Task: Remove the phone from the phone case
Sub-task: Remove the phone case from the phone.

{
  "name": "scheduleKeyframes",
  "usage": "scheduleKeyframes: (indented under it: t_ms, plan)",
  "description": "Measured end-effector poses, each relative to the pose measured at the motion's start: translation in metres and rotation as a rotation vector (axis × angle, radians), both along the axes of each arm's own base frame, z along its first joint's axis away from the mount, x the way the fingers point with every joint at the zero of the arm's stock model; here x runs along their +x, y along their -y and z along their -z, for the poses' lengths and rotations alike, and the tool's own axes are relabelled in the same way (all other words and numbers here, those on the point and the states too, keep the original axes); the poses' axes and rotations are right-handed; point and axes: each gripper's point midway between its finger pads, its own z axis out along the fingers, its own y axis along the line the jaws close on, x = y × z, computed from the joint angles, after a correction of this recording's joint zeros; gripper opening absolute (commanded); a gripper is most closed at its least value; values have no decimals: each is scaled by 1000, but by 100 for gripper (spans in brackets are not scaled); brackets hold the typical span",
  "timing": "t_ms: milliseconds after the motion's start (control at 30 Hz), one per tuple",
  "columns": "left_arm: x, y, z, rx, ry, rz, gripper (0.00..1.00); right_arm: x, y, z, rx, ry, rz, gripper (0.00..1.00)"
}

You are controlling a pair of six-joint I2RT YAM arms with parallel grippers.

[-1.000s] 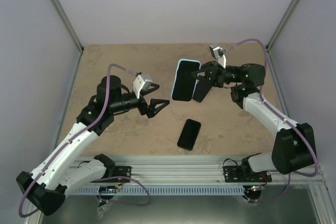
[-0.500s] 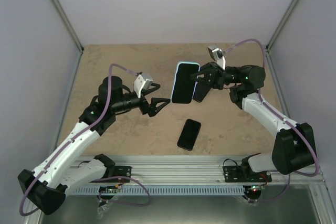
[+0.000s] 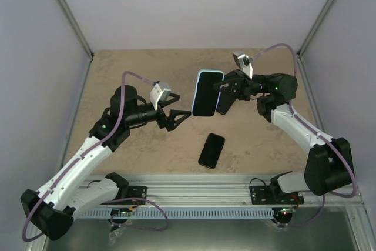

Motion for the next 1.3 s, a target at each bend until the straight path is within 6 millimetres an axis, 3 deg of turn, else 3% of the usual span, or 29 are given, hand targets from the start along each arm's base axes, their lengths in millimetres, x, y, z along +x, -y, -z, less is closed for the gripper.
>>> scheduleKeyframes:
  t_ms: [1300]
  plan:
    - [-5,3,4,-13,-18,34,99,-4,-1,2,-2,1,-14,1]
